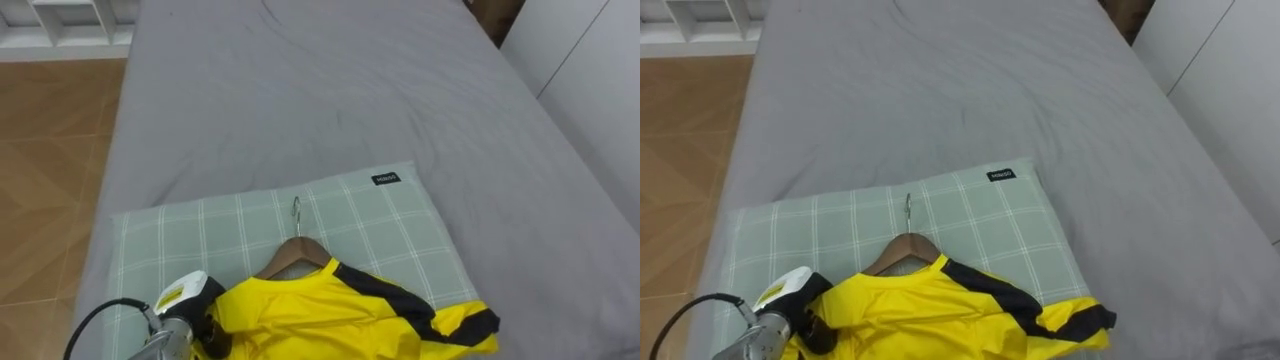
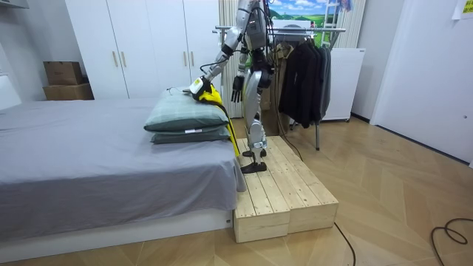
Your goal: Hang clothes
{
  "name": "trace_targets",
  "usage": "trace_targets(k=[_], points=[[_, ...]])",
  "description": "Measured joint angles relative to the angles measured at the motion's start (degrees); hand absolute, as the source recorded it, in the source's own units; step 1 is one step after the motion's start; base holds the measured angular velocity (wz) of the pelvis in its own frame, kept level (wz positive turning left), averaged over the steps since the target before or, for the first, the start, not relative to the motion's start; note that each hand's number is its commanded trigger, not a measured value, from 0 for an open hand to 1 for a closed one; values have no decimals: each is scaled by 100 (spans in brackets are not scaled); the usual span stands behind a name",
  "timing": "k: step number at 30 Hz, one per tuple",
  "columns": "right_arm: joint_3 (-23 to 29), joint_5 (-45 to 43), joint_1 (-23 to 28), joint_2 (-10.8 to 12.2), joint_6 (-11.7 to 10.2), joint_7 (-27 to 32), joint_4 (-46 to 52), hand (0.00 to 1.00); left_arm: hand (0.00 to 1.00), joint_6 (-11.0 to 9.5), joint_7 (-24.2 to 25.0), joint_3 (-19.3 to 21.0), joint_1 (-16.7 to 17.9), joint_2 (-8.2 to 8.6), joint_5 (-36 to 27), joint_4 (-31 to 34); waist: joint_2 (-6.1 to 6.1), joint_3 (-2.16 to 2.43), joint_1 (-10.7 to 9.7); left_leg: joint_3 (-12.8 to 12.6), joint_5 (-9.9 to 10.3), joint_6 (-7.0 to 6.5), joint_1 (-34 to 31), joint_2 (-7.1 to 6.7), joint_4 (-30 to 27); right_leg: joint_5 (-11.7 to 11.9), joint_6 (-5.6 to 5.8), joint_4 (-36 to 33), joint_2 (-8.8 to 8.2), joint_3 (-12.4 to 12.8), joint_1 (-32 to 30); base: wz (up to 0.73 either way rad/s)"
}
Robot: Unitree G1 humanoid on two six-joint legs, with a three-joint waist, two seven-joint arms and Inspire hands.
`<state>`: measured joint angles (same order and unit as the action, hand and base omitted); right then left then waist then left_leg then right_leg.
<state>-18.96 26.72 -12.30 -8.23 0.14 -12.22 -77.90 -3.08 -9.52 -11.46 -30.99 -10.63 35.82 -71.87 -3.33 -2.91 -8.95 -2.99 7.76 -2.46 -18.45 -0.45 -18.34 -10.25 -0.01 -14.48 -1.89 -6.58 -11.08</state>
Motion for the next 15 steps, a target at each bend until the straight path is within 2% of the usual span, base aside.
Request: trace_targets(k=[6, 10, 15], points=[[5, -89, 5, -1, -19, -45, -19, 0, 100, -67, -144, 101, -22, -1, 2, 26, 11, 7, -7, 3, 0, 0, 17, -2, -3, 0, 0, 7, 0, -1, 20, 0], [23, -223, 111, -12, -77, -31, -16, 0, 100, -135, -283, 132, 24, 6, -2, 28, 66, 15, -5, 85, 4, 5, 210, -25, 54, 22, -5, 111, -1, -85, 277, 11], [168, -216, 203, -108, -100, 100, -8, 0, 100, -160, -502, 132, 172, 15, -10, 346, 308, 118, 62, 118, -8, 14, 253, -35, 74, 43, -1, 181, -5, -102, 353, 5]])
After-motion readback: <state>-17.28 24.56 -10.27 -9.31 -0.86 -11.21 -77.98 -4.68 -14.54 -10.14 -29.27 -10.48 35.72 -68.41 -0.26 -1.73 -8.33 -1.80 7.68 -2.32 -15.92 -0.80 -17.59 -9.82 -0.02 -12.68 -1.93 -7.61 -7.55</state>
